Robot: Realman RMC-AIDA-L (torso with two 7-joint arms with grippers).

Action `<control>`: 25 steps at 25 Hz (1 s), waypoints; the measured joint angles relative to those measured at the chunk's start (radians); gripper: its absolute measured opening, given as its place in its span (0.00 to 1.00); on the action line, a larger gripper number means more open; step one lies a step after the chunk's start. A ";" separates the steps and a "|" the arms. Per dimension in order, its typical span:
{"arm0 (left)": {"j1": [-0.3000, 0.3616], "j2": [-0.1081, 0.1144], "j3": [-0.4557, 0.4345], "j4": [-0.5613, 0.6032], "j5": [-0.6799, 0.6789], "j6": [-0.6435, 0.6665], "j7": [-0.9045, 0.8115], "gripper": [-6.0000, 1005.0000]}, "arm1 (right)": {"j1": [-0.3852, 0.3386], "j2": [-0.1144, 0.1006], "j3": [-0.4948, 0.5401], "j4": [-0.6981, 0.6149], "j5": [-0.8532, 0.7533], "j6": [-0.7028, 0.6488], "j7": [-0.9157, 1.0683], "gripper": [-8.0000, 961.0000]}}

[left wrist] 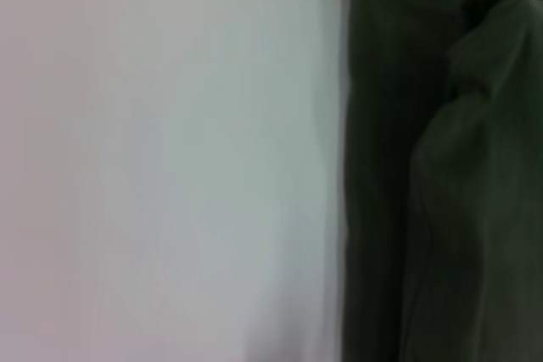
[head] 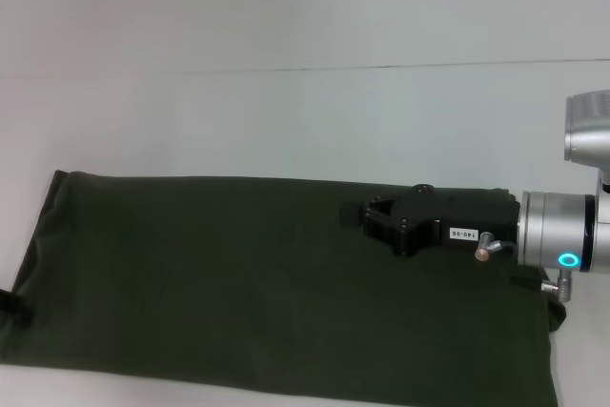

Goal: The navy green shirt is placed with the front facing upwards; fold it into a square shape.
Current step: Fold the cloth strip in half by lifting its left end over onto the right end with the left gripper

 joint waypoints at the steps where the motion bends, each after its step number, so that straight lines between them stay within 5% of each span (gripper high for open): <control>1: -0.002 0.000 0.000 -0.006 0.000 0.001 0.001 0.90 | 0.000 0.000 -0.001 0.000 0.000 0.000 0.000 0.01; 25: -0.027 0.000 -0.009 -0.086 -0.014 -0.017 0.019 0.87 | 0.000 0.000 -0.006 -0.001 -0.001 -0.010 0.000 0.01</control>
